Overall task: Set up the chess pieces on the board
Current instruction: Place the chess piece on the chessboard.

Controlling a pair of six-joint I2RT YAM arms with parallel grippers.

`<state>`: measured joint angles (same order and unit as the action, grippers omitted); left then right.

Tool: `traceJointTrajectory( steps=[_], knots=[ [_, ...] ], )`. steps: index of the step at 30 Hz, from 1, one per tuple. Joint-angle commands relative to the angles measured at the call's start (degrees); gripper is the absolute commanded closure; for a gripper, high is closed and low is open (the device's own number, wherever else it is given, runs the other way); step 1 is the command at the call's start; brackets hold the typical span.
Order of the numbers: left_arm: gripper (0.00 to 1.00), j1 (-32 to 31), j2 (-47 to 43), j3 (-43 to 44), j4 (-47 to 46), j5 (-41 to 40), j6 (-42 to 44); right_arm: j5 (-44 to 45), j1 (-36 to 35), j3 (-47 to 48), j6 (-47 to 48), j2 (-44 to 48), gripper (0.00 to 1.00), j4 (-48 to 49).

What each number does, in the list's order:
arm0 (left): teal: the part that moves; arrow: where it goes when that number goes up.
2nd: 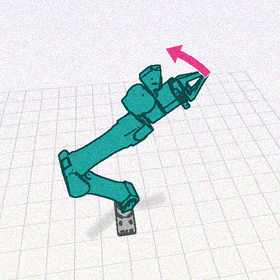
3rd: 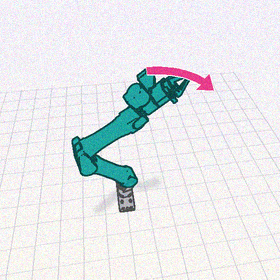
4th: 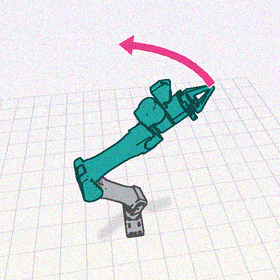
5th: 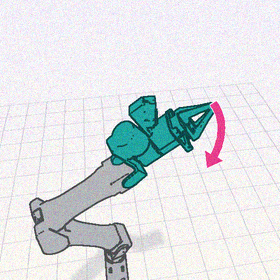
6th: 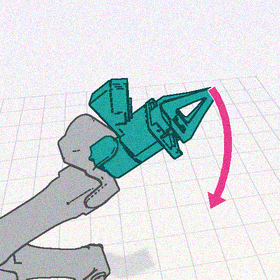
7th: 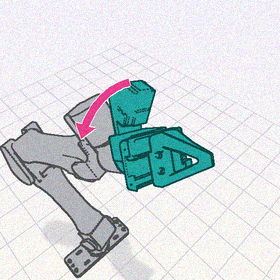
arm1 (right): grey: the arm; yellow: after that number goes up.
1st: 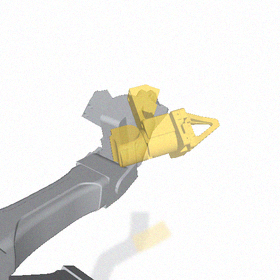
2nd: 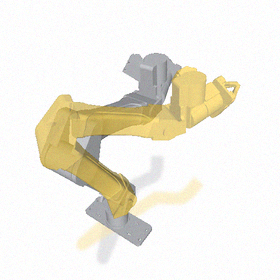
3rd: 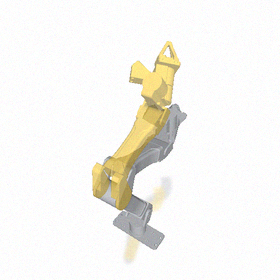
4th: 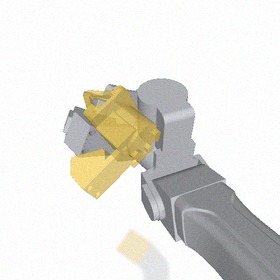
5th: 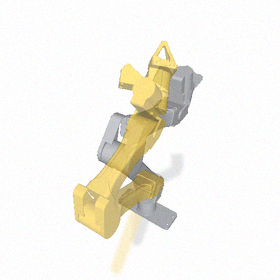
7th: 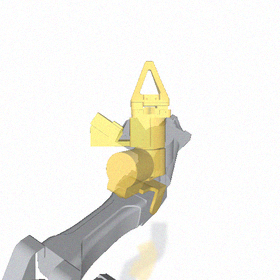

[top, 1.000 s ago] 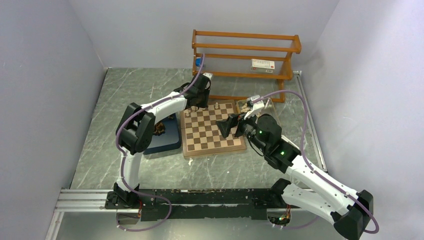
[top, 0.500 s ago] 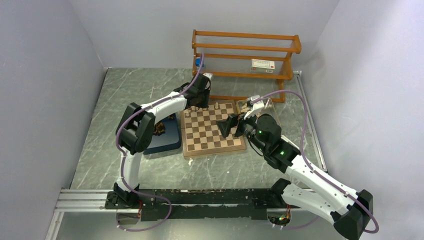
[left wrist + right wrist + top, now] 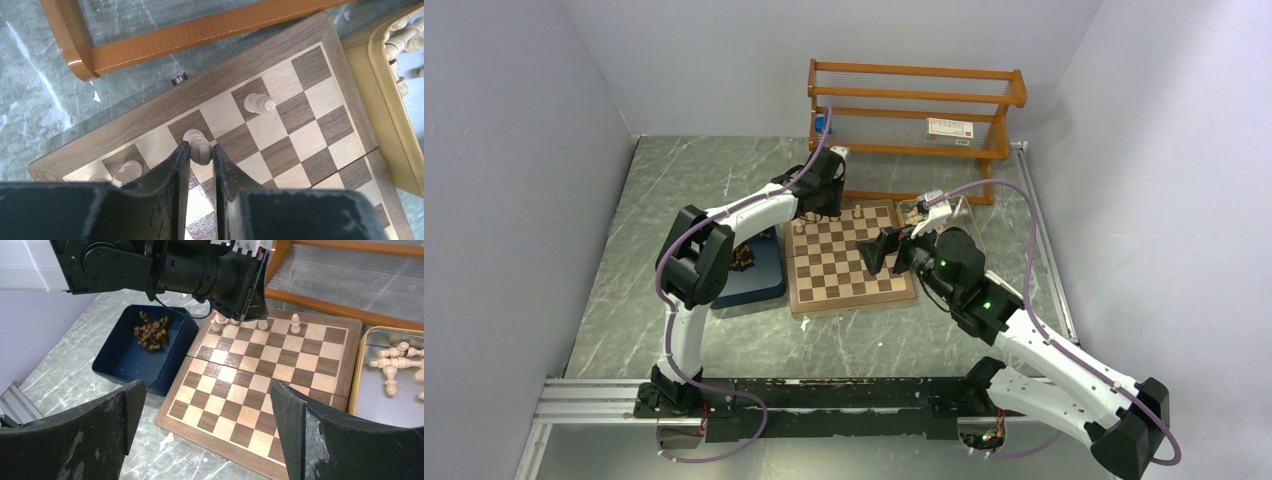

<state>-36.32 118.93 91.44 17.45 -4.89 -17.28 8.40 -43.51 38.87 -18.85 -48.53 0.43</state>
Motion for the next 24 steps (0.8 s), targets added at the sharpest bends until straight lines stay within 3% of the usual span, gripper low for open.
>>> traceJointTrajectory(
  steps=[1,24],
  knots=[
    [0.77,0.19,0.41,2.3,0.98,-1.03,1.13,0.74,0.04,0.05,0.11,-0.4,0.0,0.04],
    [0.7,0.57,1.91,2.73,0.1,0.19,1.46,0.87,0.05,1.38,0.74,-1.68,0.0,-0.16]
  ],
)
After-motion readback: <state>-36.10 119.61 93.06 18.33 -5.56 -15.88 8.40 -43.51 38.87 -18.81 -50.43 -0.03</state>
